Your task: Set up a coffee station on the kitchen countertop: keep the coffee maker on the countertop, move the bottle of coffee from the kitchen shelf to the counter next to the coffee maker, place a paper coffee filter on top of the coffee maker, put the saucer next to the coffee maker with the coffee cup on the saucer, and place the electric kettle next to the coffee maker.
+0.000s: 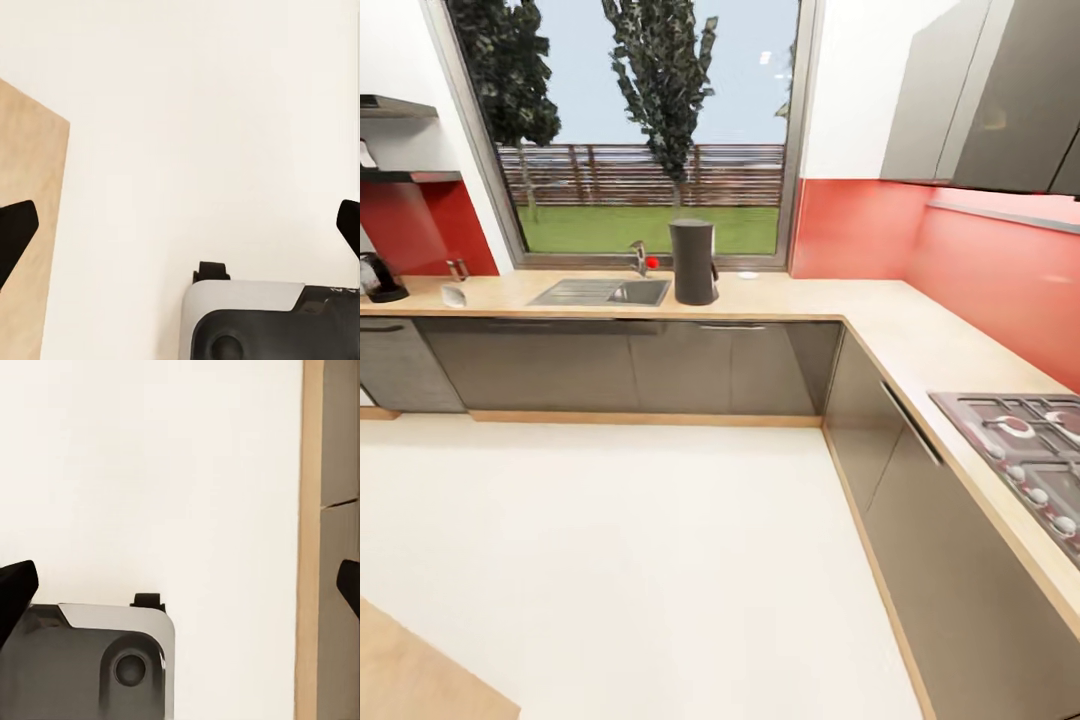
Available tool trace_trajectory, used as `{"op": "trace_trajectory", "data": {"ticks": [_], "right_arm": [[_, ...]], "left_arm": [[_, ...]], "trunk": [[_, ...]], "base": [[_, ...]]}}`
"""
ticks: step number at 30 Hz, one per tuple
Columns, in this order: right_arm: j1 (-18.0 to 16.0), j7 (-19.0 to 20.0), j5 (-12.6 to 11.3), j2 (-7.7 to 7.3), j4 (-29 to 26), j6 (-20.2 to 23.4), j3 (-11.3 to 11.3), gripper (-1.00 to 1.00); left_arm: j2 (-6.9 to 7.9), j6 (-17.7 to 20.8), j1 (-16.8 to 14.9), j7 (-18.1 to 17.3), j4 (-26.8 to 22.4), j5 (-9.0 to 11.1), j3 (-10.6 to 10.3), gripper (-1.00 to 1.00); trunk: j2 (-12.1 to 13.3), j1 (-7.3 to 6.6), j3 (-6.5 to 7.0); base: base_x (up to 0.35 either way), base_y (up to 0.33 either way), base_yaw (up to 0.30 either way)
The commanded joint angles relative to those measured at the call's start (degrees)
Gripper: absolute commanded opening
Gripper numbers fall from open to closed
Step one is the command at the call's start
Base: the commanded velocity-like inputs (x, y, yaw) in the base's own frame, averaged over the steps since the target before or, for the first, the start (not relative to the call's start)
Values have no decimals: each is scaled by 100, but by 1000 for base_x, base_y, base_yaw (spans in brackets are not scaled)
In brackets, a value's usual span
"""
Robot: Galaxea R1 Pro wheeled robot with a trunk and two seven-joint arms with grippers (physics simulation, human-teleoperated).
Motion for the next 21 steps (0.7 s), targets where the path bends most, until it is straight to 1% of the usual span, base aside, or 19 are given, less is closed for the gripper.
{"op": "trace_trajectory", "data": {"ticks": [1,5,10,14,21], "right_arm": [[-2,-2,3,0,2,-17,-2,100],[-1,-3,3,0,2,-17,-2,100],[-3,-4,3,2,-1,-17,-2,100],[-3,-1,3,3,2,-17,-2,100],[-1,-5,3,1,1,-17,-2,100]], "left_arm": [[-1,-19,-4,-1,4,3,14,100],[1,-25,-4,-2,4,15,17,100],[1,-27,-4,6,4,24,15,100],[-1,-27,-4,0,4,26,14,100],[-18,-27,-4,12,4,31,24,100]], "trunk": [[-9,7,-2],[-9,7,33],[-9,7,74],[-9,7,104],[-9,7,155]], "base": [[338,-44,23],[339,-16,79],[314,-2,143],[67,0,175],[7,0,175]]}}
